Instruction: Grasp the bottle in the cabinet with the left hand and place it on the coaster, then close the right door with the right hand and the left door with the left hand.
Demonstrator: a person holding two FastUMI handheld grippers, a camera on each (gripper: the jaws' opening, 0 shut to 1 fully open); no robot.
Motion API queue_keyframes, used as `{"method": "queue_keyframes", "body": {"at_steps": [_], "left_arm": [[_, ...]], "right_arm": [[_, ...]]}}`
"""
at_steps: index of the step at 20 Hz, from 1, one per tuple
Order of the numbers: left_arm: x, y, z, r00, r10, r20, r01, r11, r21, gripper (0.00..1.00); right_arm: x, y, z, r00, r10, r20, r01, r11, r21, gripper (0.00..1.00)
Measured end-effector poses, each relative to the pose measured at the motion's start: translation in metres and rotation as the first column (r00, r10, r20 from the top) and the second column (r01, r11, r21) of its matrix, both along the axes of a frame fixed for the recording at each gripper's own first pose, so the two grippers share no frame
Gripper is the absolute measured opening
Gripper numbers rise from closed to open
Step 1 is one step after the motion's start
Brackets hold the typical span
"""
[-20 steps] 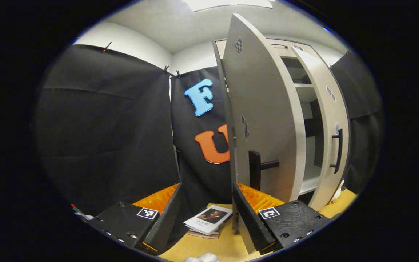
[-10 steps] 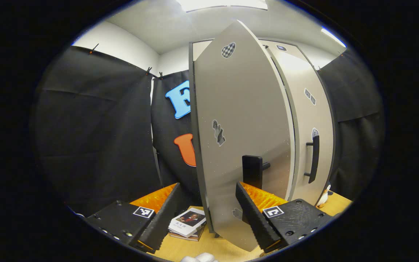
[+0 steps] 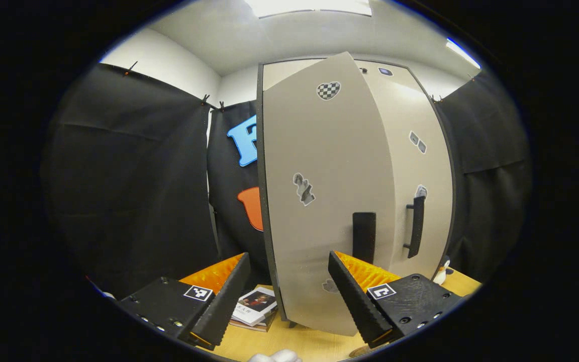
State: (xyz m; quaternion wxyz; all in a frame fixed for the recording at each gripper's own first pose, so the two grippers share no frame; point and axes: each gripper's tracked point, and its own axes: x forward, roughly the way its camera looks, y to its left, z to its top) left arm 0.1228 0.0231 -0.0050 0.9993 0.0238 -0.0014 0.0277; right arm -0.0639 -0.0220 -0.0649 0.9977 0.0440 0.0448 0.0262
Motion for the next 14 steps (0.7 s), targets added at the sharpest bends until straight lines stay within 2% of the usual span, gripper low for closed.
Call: {"method": "queue_keyframes", "body": {"at_steps": [7, 9, 10, 14], "left_arm": [[-0.056, -0.022, 0.007, 0.999, -0.053, 0.000, 0.053, 0.998, -0.025, 0.96], [-0.074, -0.024, 0.002, 0.999, -0.051, -0.003, 0.051, 0.998, -0.035, 0.96], [-0.083, -0.023, 0.000, 0.999, -0.045, -0.005, 0.045, 0.998, -0.035, 0.96], [-0.115, -0.023, -0.020, 0.999, -0.027, -0.038, 0.027, 1.000, -0.014, 0.96]], "right_arm": [[-0.001, 0.010, 0.016, 0.999, -0.006, 0.032, 0.006, 1.000, -0.006, 0.96], [-0.001, 0.010, 0.021, 0.999, -0.014, 0.050, 0.015, 1.000, -0.020, 0.94], [-0.001, 0.009, 0.023, 0.998, -0.020, 0.055, 0.021, 0.999, -0.027, 0.96], [-0.004, 0.007, 0.024, 0.997, -0.037, 0.062, 0.039, 0.998, -0.044, 0.96]]}}
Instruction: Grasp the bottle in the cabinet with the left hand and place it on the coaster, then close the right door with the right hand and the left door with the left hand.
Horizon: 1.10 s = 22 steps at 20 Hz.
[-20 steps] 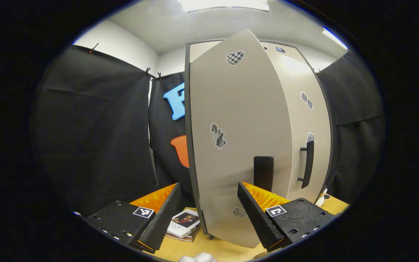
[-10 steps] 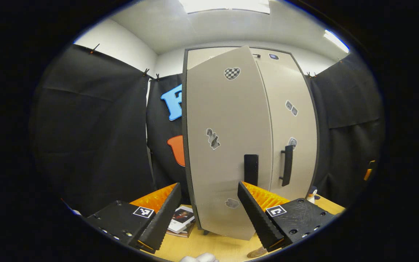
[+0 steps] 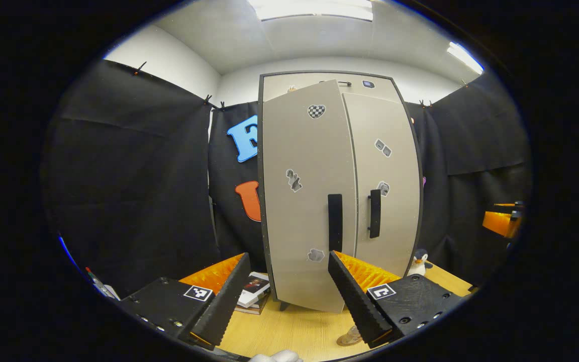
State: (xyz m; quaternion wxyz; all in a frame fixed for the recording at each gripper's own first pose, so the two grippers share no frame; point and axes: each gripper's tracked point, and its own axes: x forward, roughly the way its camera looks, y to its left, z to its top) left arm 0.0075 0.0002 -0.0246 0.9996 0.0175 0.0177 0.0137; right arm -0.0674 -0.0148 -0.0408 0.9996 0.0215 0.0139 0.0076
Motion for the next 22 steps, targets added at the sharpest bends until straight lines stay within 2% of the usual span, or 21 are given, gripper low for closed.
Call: {"method": "queue_keyframes", "body": {"at_steps": [2, 3, 7, 22], "left_arm": [[-0.013, 0.001, -0.006, 1.000, 0.007, -0.008, -0.006, 1.000, 0.018, 0.96], [-0.019, 0.000, -0.009, 1.000, 0.006, -0.011, -0.006, 1.000, 0.020, 0.96], [-0.031, -0.002, -0.010, 1.000, 0.008, -0.011, -0.008, 1.000, 0.010, 0.96], [-0.035, -0.005, -0.007, 1.000, 0.004, -0.007, -0.004, 1.000, -0.005, 0.96]], "right_arm": [[-0.003, 0.000, -0.002, 1.000, -0.008, 0.003, 0.008, 1.000, -0.001, 0.94], [-0.005, 0.000, -0.004, 1.000, -0.013, 0.001, 0.013, 1.000, 0.000, 0.96], [-0.010, 0.005, -0.013, 1.000, -0.004, -0.016, 0.004, 1.000, 0.002, 0.96], [-0.016, 0.006, -0.018, 1.000, -0.007, -0.021, 0.007, 1.000, 0.006, 0.96]]}}
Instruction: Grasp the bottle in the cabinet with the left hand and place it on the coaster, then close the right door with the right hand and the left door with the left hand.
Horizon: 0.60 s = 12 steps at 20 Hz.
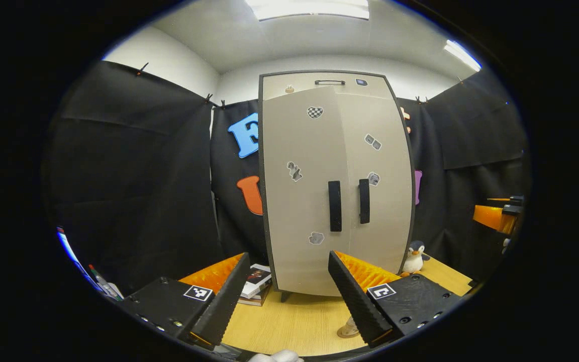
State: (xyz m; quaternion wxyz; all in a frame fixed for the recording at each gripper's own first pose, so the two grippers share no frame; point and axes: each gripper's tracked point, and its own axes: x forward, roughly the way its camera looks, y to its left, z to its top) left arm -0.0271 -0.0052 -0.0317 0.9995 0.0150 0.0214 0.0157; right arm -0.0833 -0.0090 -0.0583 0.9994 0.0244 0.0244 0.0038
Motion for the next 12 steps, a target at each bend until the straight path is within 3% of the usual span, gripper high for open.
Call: {"method": "queue_keyframes", "body": {"at_steps": [12], "left_arm": [[0.0047, -0.0013, -0.0046, 1.000, 0.000, -0.018, 0.000, 1.000, -0.004, 0.96]], "right_arm": [[0.0069, 0.0008, 0.0020, 1.000, 0.009, 0.002, -0.009, 1.000, -0.010, 0.96]]}}
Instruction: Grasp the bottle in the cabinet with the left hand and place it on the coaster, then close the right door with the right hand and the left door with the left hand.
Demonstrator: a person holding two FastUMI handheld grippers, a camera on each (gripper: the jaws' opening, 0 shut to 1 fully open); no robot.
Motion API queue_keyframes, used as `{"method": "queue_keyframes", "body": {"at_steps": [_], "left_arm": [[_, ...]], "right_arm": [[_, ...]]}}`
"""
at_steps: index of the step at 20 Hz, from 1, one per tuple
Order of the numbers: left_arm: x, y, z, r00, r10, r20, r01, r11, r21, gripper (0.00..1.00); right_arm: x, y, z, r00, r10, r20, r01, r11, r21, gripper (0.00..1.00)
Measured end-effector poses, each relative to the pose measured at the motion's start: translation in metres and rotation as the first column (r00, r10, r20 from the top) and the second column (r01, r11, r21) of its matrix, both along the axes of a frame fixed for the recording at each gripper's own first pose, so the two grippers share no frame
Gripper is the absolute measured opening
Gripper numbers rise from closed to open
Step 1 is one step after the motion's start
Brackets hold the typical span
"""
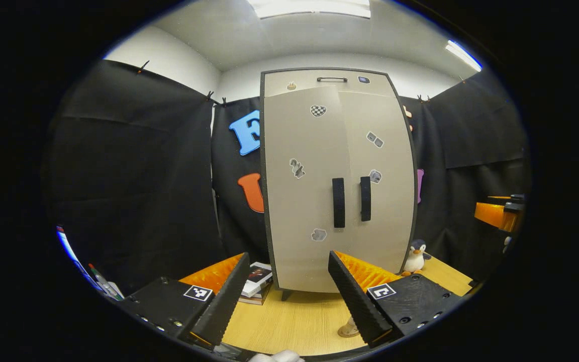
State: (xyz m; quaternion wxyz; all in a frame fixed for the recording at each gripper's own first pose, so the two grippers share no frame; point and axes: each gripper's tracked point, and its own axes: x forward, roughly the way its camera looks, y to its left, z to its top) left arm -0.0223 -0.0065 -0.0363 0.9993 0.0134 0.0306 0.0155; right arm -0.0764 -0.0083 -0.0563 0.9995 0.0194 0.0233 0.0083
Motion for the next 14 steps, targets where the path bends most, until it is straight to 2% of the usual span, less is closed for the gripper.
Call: {"method": "queue_keyframes", "body": {"at_steps": [3, 4, 13, 14], "left_arm": [[0.001, -0.002, -0.001, 1.000, -0.009, -0.001, 0.009, 1.000, -0.003, 0.96], [0.002, -0.002, -0.001, 1.000, -0.010, -0.002, 0.010, 1.000, -0.002, 0.96], [0.012, -0.003, -0.013, 0.999, -0.034, -0.021, 0.034, 0.999, -0.021, 0.96], [0.012, -0.001, -0.014, 0.999, -0.034, -0.023, 0.033, 0.999, -0.019, 0.96]], "right_arm": [[0.005, 0.002, -0.001, 1.000, 0.001, -0.007, -0.001, 1.000, -0.004, 0.94], [0.005, 0.003, -0.001, 1.000, 0.004, -0.009, -0.004, 1.000, -0.006, 0.96], [0.008, 0.002, -0.008, 1.000, -0.018, -0.006, 0.018, 0.999, -0.027, 0.97], [0.008, 0.002, -0.007, 1.000, -0.021, -0.003, 0.021, 0.999, -0.024, 0.94]]}}
